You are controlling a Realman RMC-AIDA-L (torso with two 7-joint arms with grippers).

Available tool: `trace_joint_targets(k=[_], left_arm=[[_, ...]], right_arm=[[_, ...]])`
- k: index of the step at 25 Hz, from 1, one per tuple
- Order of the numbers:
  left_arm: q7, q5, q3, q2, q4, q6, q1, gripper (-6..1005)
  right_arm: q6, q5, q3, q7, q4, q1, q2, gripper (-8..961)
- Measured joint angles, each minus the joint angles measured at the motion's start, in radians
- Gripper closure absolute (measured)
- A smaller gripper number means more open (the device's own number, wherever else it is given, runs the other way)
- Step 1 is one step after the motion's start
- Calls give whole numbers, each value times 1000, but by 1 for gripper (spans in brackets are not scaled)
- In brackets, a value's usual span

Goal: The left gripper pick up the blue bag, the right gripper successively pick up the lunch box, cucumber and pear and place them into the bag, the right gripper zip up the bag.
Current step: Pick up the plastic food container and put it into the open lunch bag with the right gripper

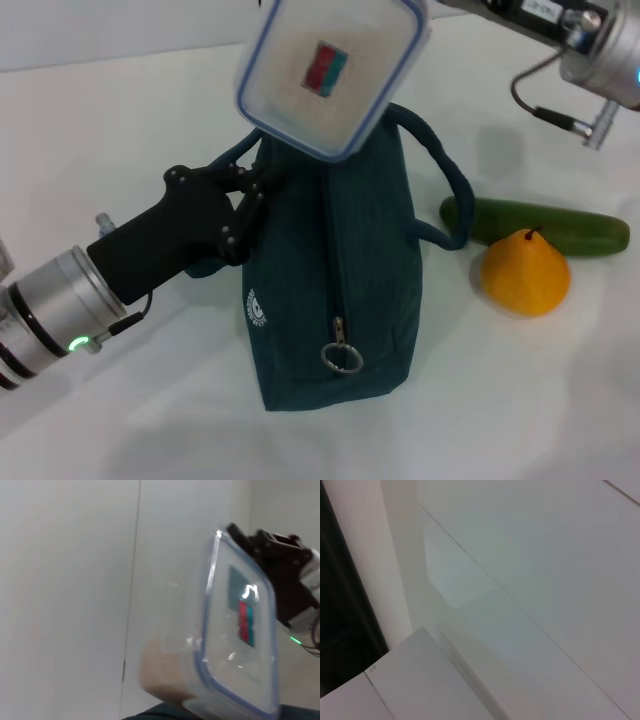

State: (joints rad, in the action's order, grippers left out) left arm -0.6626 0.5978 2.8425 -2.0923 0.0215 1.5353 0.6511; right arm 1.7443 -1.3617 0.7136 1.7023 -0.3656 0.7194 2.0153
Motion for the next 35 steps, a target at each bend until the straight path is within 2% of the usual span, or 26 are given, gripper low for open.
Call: trace_joint_targets(k=[10, 16, 20, 24, 31, 35], left_arm=[[0, 30, -3, 2, 3, 0, -6, 955], [-4, 32, -4, 3, 7, 0, -3, 955], [-2, 35, -9, 3, 8, 0, 0, 955], [0, 36, -9, 3, 8, 0, 3, 955], [0, 43, -9, 3, 9, 0, 5, 955], [0, 45, -9, 2, 9, 0, 4, 955]], right_arm=[[26, -6, 54, 0, -60, -103, -12, 811], [-9, -15, 96, -2, -101, -149, -15, 808], [-69, -59, 102, -8, -120, -154, -16, 806], [-133, -138, 110, -9, -150, -141, -6, 804], [-187, -160, 254, -24, -204, -115, -6, 800], [-181, -156, 268, -37, -222, -118, -4, 798]])
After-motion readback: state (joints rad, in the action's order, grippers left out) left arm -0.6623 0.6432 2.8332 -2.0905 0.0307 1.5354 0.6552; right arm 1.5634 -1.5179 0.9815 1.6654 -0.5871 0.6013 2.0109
